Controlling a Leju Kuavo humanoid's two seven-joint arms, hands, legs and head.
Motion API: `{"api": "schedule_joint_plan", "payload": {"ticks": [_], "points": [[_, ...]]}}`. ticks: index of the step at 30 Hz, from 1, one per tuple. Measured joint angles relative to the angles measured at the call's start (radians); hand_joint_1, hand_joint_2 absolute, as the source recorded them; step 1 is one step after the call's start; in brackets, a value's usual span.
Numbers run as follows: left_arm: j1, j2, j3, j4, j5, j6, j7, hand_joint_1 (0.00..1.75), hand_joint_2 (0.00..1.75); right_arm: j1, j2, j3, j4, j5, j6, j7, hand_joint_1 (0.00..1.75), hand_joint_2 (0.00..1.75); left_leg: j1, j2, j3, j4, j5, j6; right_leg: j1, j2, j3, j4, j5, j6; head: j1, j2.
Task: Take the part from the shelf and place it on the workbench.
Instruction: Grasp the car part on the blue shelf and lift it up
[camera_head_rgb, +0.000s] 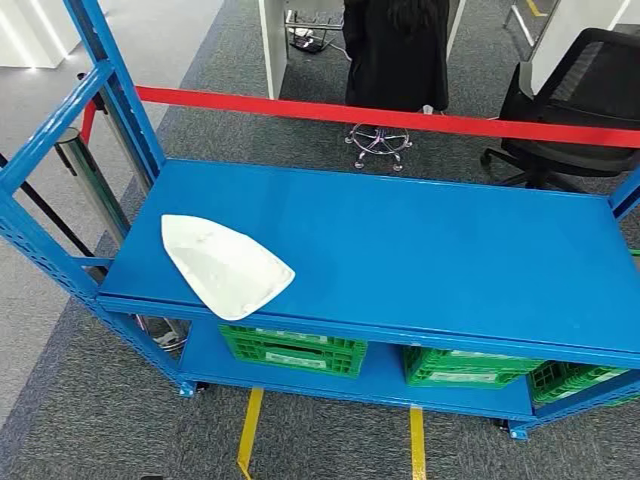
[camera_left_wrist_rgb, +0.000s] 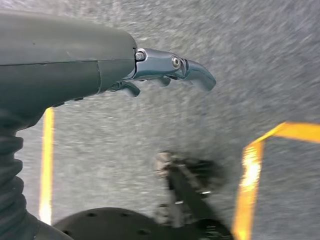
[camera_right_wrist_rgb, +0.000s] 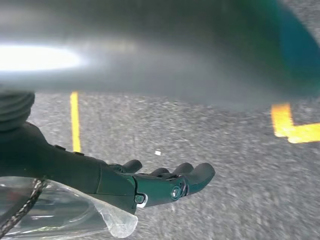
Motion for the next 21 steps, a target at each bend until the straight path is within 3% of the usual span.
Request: {"api": "schedule_joint_plan", "payload": {"ticks": [11, 15, 21], "points": [[-0.033, -0.022, 0.142, -0.002, -0.023, -0.046, -0.208, 0.00, 1.75, -0.022, 0.008, -0.071, 0.026, 0.047, -0.023, -0.113, 0.00, 1.75, 0.000, 0.000, 0.000, 0.000, 0.000, 0.000, 0.000, 0.000, -0.001, 0.000, 0.000, 0.000, 0.000, 0.000], [-0.038, -0.051, 0.229, -0.101, -0.031, -0.098, -0.306, 0.00, 1.75, -0.034, 0.014, -0.102, 0.042, 0.077, -0.045, -0.131, 0.00, 1.75, 0.000, 0.000, 0.000, 0.000, 0.000, 0.000, 0.000, 0.000, -0.001, 0.000, 0.000, 0.000, 0.000, 0.000], [-0.034, -0.094, 0.252, -0.246, -0.060, -0.152, -0.349, 0.00, 1.75, -0.034, 0.016, -0.113, 0.047, 0.109, -0.062, -0.137, 0.00, 1.75, 0.000, 0.000, 0.000, 0.000, 0.000, 0.000, 0.000, 0.000, 0.000, 0.000, 0.000, 0.000, 0.000, 0.000]]}}
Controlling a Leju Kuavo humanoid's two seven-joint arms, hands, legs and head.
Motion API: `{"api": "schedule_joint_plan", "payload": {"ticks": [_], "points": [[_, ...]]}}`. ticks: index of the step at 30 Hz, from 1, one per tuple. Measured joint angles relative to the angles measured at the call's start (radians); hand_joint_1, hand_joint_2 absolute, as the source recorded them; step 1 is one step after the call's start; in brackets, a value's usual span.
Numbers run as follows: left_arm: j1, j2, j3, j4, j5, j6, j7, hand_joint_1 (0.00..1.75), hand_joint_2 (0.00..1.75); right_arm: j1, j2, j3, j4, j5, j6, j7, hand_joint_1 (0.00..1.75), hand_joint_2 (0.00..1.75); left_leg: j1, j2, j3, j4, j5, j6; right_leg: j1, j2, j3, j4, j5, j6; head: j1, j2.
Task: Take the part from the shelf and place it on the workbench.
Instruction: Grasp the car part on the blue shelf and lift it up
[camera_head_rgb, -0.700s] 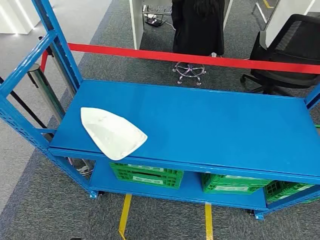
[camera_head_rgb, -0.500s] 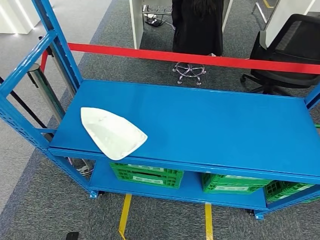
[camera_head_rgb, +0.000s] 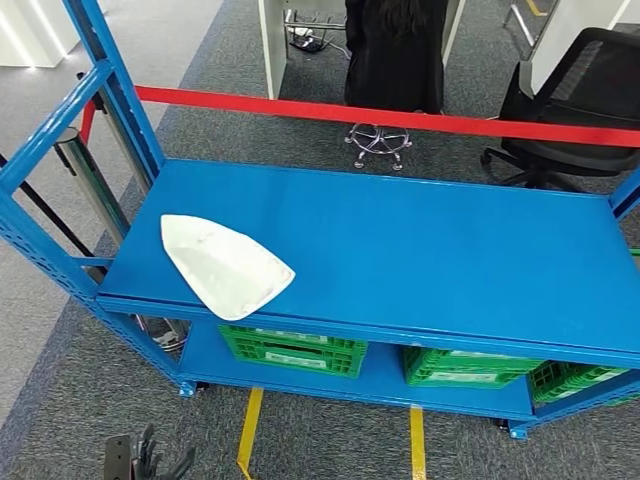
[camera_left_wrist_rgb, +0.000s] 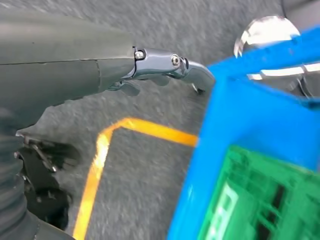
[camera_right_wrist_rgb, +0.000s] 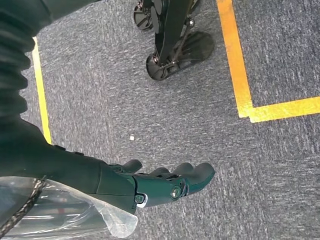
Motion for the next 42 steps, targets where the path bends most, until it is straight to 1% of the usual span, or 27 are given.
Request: {"api": "schedule_joint_plan", "payload": {"ticks": [4, 9, 16, 21, 27, 34, 39, 42], "points": [[0.019, -0.030, -0.021, -0.133, -0.011, -0.030, -0.022, 0.00, 1.75, -0.001, 0.000, -0.003, 0.002, 0.024, -0.009, 0.000, 0.00, 1.75, 0.000, 0.000, 0.000, 0.000, 0.000, 0.000, 0.000, 0.000, 0.000, 0.000, 0.000, 0.000, 0.000, 0.000], [0.049, -0.061, -0.080, -0.300, -0.017, -0.059, -0.043, 0.00, 1.75, -0.003, 0.002, -0.005, 0.007, 0.057, -0.022, 0.000, 0.00, 1.75, 0.000, 0.000, 0.000, 0.000, 0.000, 0.000, 0.000, 0.000, 0.000, 0.000, 0.000, 0.000, 0.000, 0.000], [0.106, -0.095, -0.194, -0.538, -0.008, -0.087, -0.068, 0.00, 1.75, -0.004, 0.009, -0.007, 0.013, 0.101, -0.042, 0.006, 0.00, 1.75, 0.000, 0.000, 0.000, 0.000, 0.000, 0.000, 0.000, 0.000, 0.000, 0.000, 0.000, 0.000, 0.000, 0.000], [0.148, -0.102, -0.291, -0.705, 0.010, -0.103, -0.084, 0.00, 1.75, -0.007, 0.016, -0.014, 0.019, 0.132, -0.054, 0.009, 0.00, 1.75, 0.000, 0.000, 0.000, 0.000, 0.000, 0.000, 0.000, 0.000, 0.000, 0.000, 0.000, 0.000, 0.000, 0.000], [0.194, -0.091, -0.432, -0.882, 0.025, -0.098, -0.096, 0.00, 1.75, -0.011, 0.026, -0.020, 0.023, 0.171, -0.065, 0.012, 0.00, 1.75, 0.000, 0.000, 0.000, 0.000, 0.000, 0.000, 0.000, 0.000, 0.000, 0.000, 0.000, 0.000, 0.000, 0.000], [0.232, -0.055, -0.596, -1.045, 0.038, -0.060, -0.102, 0.00, 1.75, -0.014, 0.035, -0.030, 0.027, 0.222, -0.074, 0.018, 0.00, 1.75, 0.000, 0.000, 0.000, 0.000, 0.000, 0.000, 0.000, 0.000, 0.000, 0.000, 0.000, 0.000, 0.000, 0.000], [0.242, -0.013, -0.703, -1.107, 0.027, 0.008, -0.102, 0.00, 1.75, -0.016, 0.040, -0.040, 0.028, 0.263, -0.080, 0.019, 0.00, 1.75, 0.000, 0.000, 0.000, 0.000, 0.000, 0.000, 0.000, 0.000, 0.000, 0.000, 0.000, 0.000, 0.000, 0.000], [0.243, 0.006, -0.750, -1.114, -0.080, 0.080, -0.089, 0.00, 1.75, -0.016, 0.041, -0.047, 0.029, 0.285, -0.082, 0.022, 0.00, 1.75, 0.000, 0.000, 0.000, 0.000, 0.000, 0.000, 0.000, 0.000, 0.000, 0.000, 0.000, 0.000, 0.000, 0.000]]}}
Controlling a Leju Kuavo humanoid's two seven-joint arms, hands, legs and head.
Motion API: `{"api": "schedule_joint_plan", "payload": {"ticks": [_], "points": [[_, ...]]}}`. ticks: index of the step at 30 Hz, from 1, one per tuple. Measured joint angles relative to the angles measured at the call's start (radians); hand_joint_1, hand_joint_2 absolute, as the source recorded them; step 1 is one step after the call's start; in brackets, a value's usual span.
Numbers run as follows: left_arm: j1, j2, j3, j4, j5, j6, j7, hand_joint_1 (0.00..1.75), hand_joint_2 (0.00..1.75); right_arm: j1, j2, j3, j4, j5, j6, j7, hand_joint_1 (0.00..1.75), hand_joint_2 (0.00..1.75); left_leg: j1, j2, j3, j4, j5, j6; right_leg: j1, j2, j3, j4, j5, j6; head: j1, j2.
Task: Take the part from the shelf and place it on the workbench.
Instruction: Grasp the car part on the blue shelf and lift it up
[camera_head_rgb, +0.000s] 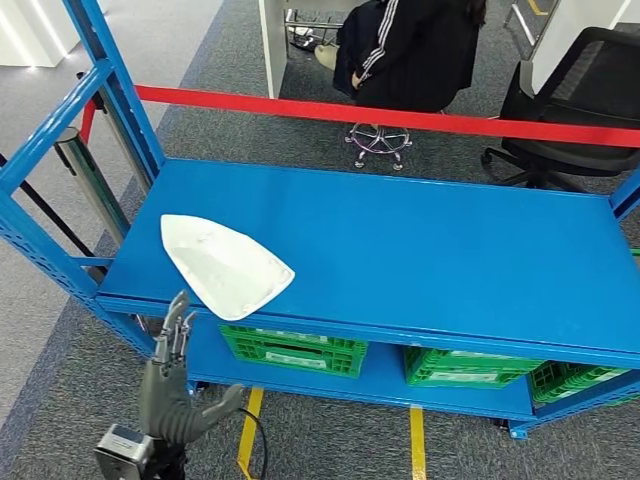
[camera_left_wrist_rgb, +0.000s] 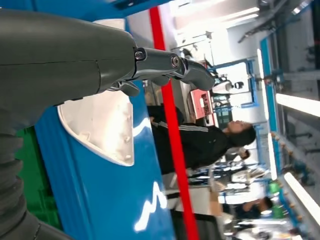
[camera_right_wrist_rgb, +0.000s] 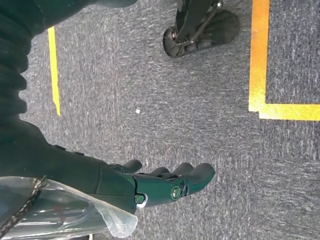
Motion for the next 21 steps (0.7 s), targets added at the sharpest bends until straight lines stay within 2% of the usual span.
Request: {"api": "schedule_joint_plan", "payload": {"ticks": [5, 9, 21], "points": [[-0.012, 0.020, -0.068, 0.010, -0.289, 0.132, 0.126, 0.00, 1.75, 0.000, 0.000, -0.008, 0.000, 0.028, 0.004, 0.010, 0.00, 1.75, 0.000, 0.000, 0.000, 0.000, 0.000, 0.000, 0.000, 0.000, 0.000, 0.000, 0.000, 0.000, 0.000, 0.000], [-0.038, 0.033, -0.117, 0.030, -0.408, 0.183, 0.213, 0.00, 1.75, -0.001, 0.000, -0.009, 0.000, 0.043, 0.011, 0.013, 0.00, 0.00, 0.000, 0.000, 0.000, 0.000, 0.000, 0.000, 0.000, 0.000, 0.000, 0.000, 0.000, 0.000, 0.000, 0.000], [-0.133, 0.061, -0.212, 0.083, -0.678, 0.292, 0.413, 0.00, 1.75, -0.010, 0.000, -0.012, 0.000, 0.104, 0.025, 0.016, 0.00, 0.00, 0.000, 0.000, 0.000, 0.000, 0.000, 0.000, 0.000, 0.000, 0.000, 0.000, 0.000, 0.000, 0.000, 0.000]]}}
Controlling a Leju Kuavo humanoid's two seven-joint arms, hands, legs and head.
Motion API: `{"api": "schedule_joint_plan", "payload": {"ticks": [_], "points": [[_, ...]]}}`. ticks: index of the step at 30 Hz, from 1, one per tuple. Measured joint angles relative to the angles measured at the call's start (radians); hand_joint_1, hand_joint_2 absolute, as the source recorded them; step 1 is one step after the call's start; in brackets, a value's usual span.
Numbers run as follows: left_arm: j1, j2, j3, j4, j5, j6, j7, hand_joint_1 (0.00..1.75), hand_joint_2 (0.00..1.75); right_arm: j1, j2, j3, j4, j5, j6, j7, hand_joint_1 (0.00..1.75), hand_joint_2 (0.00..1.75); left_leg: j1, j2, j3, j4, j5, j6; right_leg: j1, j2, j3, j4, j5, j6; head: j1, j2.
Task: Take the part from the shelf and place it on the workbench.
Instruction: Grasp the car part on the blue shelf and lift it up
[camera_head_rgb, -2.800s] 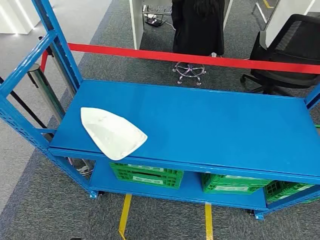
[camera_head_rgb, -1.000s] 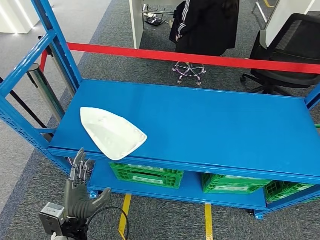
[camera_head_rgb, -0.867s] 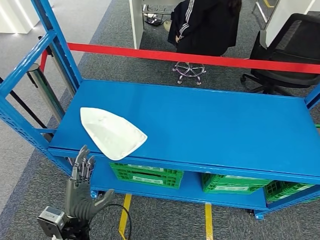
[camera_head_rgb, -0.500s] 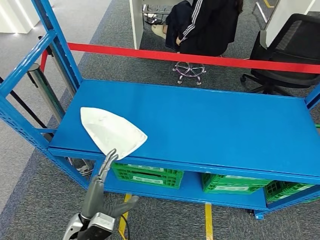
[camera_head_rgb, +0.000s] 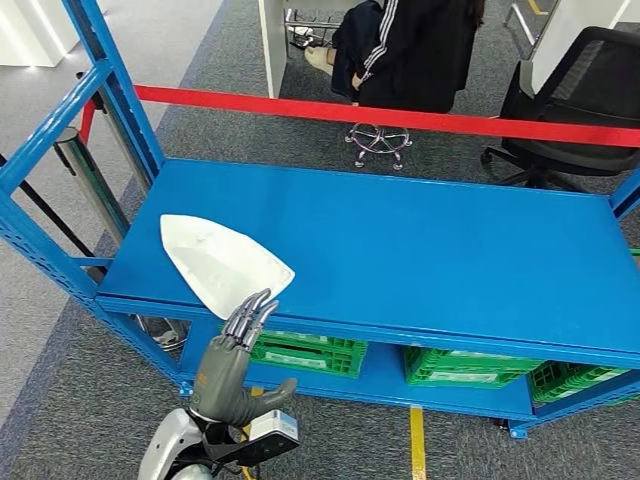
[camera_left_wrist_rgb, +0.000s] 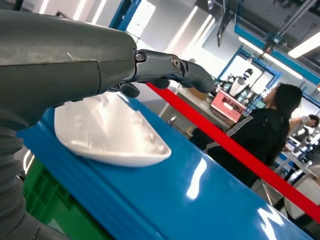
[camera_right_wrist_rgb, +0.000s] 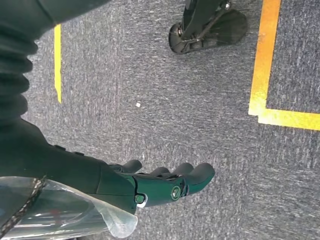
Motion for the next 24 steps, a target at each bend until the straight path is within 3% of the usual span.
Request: {"api": "schedule_joint_plan", "payload": {"ticks": [7, 24], "points": [[-0.053, -0.008, 0.000, 0.019, -0.110, 0.071, 0.099, 0.00, 1.75, -0.007, 0.000, 0.000, 0.001, 0.029, 0.003, 0.001, 0.00, 0.00, 0.000, 0.000, 0.000, 0.000, 0.000, 0.000, 0.000, 0.000, 0.000, 0.000, 0.000, 0.000, 0.000, 0.000], [-0.090, -0.019, -0.002, 0.060, -0.155, 0.032, 0.163, 0.00, 1.75, -0.010, 0.000, 0.000, 0.002, 0.046, 0.009, 0.005, 0.00, 0.00, 0.000, 0.000, 0.000, 0.000, 0.000, 0.000, 0.000, 0.000, 0.000, 0.000, 0.000, 0.000, 0.000, 0.000]]}}
